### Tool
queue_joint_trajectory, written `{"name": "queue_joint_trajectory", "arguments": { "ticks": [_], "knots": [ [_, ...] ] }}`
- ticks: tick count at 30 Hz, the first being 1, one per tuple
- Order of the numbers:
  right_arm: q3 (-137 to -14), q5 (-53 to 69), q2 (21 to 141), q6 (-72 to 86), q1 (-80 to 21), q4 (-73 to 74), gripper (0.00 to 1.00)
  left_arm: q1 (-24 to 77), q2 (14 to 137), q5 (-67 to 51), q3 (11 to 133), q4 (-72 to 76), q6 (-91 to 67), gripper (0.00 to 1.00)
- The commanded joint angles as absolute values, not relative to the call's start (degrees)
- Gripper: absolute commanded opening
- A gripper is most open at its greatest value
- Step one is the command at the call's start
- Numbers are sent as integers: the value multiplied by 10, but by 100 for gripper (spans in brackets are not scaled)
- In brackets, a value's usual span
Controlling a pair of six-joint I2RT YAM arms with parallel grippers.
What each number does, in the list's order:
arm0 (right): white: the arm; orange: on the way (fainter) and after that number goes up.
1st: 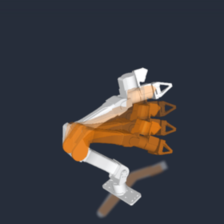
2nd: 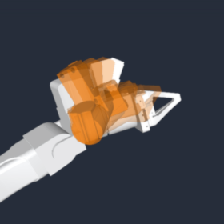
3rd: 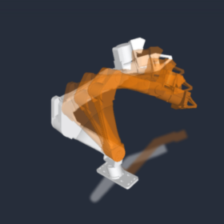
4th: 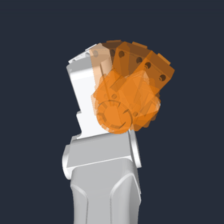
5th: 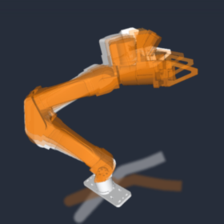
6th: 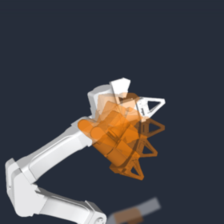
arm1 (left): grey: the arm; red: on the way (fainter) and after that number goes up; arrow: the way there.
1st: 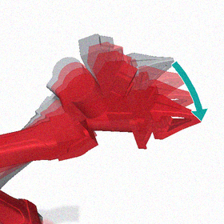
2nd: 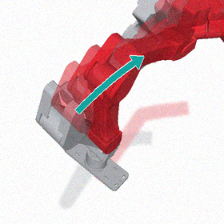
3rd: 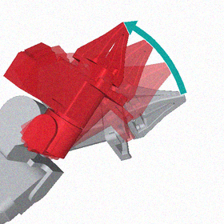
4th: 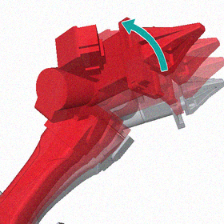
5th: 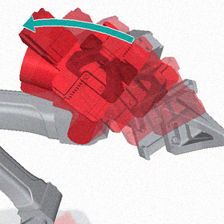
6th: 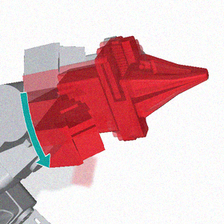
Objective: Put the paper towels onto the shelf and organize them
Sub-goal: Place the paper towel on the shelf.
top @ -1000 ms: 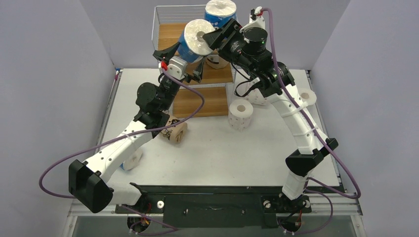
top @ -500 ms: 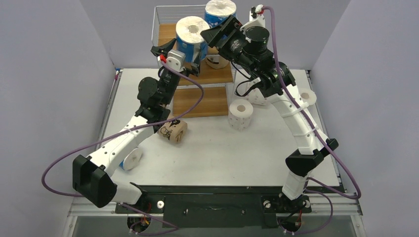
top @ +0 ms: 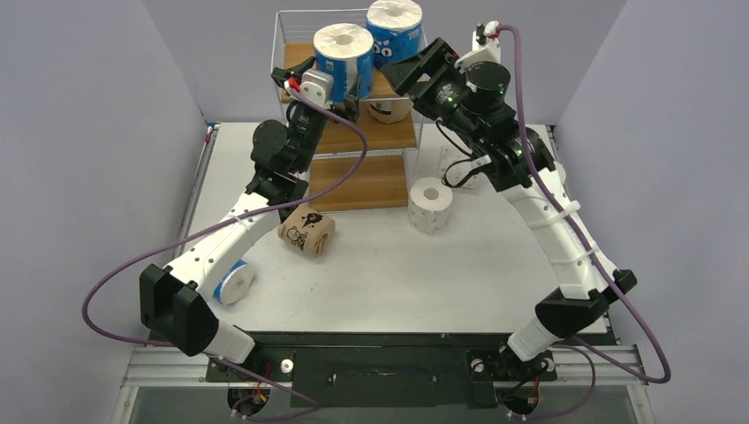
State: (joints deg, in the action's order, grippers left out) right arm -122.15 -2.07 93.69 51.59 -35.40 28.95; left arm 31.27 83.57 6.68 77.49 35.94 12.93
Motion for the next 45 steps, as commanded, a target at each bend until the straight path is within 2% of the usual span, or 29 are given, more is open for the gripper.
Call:
{"name": "queue_joint_trajectory", "arguments": {
  "ticks": [1,5,12,24,34,45],
  "knots": [
    [-1085,-22,846,499,-349,196,67,304,852,88,817,338,128,96],
    [-963,-20,761,490,-349,118,67,296,866,95,836,327,128,96],
    [-816,-13,670,471,-350,60,66,286,892,98,866,311,135,96],
    [-617,-8,548,442,-375,64,65,283,924,84,896,299,118,96],
    [-561,-31,469,394,-386,117,65,283,878,74,923,225,67,96],
    [-524,-35,435,380,-386,136,65,273,816,68,952,89,-39,96]
  ]
}}
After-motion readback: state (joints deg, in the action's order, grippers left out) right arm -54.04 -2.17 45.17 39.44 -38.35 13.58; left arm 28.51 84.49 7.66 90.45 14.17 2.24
